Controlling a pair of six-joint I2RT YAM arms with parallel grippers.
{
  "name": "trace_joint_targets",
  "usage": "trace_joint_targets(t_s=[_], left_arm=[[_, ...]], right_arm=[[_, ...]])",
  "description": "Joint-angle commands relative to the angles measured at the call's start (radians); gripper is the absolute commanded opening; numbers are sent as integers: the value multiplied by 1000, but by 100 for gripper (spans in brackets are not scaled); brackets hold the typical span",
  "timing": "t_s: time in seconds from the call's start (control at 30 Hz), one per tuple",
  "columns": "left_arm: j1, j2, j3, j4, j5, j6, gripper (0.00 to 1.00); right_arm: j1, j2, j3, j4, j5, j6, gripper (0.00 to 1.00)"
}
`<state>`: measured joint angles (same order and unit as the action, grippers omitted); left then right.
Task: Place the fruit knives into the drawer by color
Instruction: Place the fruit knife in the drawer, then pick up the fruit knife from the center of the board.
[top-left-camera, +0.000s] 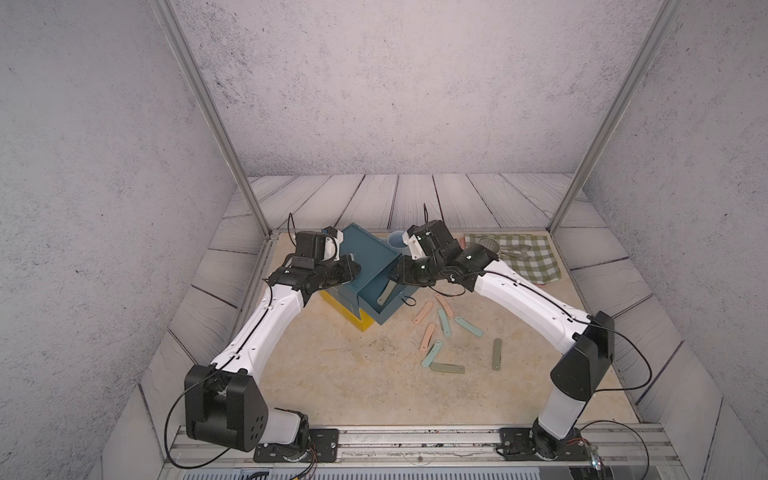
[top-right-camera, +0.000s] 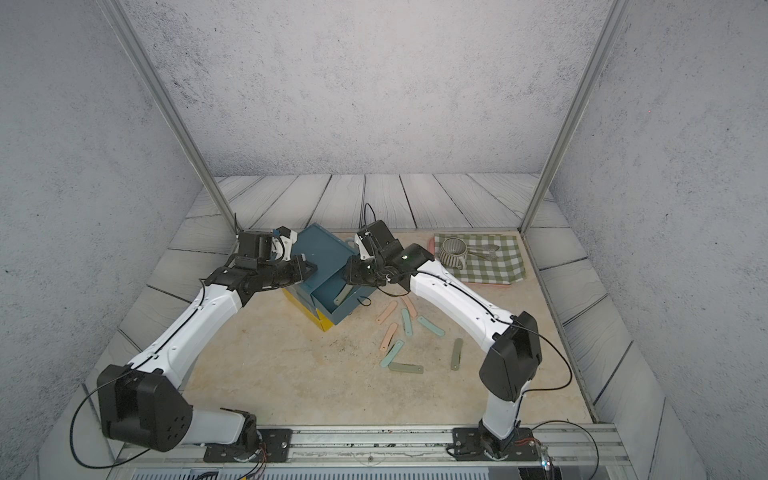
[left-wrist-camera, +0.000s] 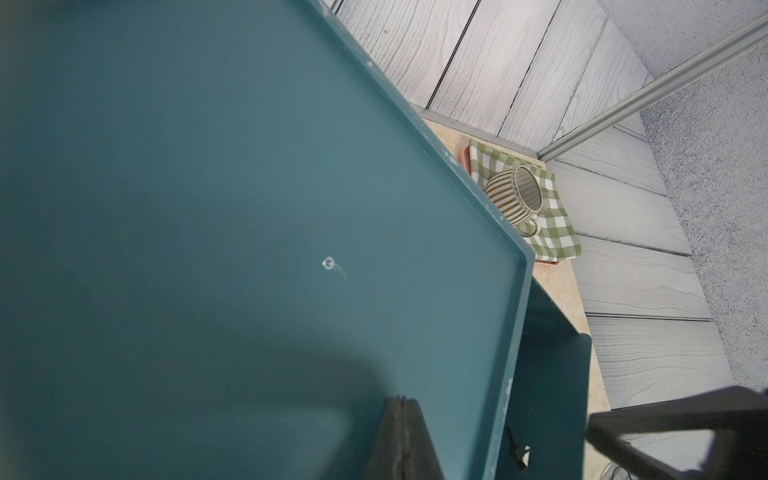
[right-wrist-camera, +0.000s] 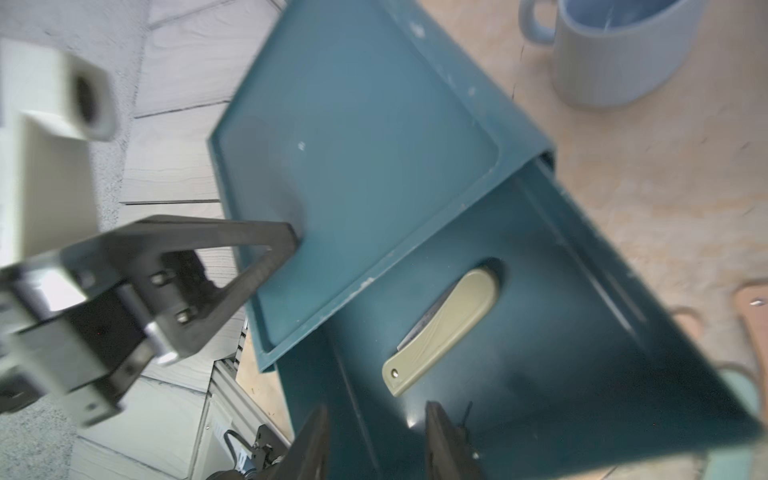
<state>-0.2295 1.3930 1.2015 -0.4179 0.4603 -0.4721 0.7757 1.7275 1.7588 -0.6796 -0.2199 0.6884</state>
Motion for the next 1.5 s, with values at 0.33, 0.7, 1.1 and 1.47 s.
trace_joint_targets(t_s=[0.33,0.7,1.1,1.47], left_arm=[[5,5,-36,-106,-27,5,0],[5,1,-44,-99,-27,1,0],[5,-9,-45,-103,-31,4,0],[5,-12,-48,-104,-32,6,0]], right_arm=[[-172,-413,-310,-321,349,-134,46],[-393,-504,-747,-260,301,-103,48],[-475,-316,-922,-106,223,-122,48],[-488,-198,-946,-50,194,-130,47]])
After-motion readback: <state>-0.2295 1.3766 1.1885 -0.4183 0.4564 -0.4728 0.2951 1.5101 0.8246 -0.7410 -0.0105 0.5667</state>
